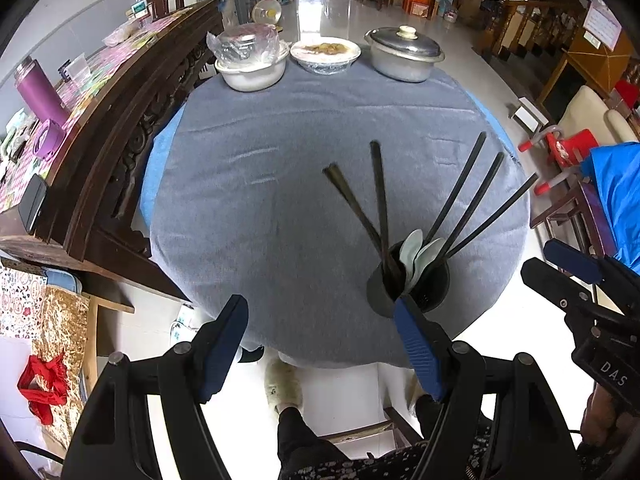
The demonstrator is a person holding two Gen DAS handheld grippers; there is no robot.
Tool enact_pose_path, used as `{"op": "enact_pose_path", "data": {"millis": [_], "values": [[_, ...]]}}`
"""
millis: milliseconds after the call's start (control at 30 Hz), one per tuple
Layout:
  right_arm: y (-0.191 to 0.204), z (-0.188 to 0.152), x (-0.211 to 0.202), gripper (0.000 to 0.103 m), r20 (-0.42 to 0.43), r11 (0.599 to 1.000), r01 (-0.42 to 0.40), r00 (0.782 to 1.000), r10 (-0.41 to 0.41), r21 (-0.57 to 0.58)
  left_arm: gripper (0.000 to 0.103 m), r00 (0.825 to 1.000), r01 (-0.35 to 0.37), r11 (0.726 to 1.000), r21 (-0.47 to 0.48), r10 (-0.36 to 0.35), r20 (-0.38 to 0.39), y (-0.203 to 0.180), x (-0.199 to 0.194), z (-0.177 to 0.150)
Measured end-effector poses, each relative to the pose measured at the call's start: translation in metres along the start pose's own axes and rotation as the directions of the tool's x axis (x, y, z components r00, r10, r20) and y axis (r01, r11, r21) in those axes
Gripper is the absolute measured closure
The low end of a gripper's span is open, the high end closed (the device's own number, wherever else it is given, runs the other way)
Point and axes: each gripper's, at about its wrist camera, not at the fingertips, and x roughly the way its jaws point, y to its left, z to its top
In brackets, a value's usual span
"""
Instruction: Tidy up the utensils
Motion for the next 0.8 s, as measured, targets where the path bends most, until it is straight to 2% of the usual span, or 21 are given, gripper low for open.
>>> {"op": "enact_pose_path", "data": {"millis": [200,367,533,600,733,800], "values": [[-0.003,-0.011,0.014,0.052,0.030,0.999,-0.034,0.999,0.034,0.017,0.027,1.000,-0.010,1.000,-0.026,0.010,0.007,0.003,0.020,-0.012],[-0.006,-0.033,0.035,0.052,0.130,0.998,-0.058,0.990,0.059,-0.013,0.027,0.996,-0.026,1.000,-0.018,0.027,0.081,0.001,0.047,-0.028],[-0.013,-0.062,0.054,0.052,0.261,0.997,-0.073,0.962,0.078,-0.032,0.027,0.985,-0.066,0.998,-0.010,0.066,0.160,0.000,0.077,-0.043],[-0.015,-0.071,0.059,0.052,0.311,0.997,-0.072,0.947,0.077,-0.030,0.027,0.976,-0.083,0.997,-0.008,0.083,0.203,-0.001,0.084,-0.051],[-0.012,-0.098,0.061,0.052,0.413,1.000,-0.016,0.910,0.023,-0.019,0.027,0.937,-0.120,0.993,-0.004,0.115,0.330,-0.008,0.079,-0.071],[-0.005,-0.115,0.048,0.052,0.436,1.000,0.011,0.900,-0.017,0.015,0.027,0.926,-0.145,0.989,-0.011,0.139,0.351,-0.013,0.068,-0.082]]}}
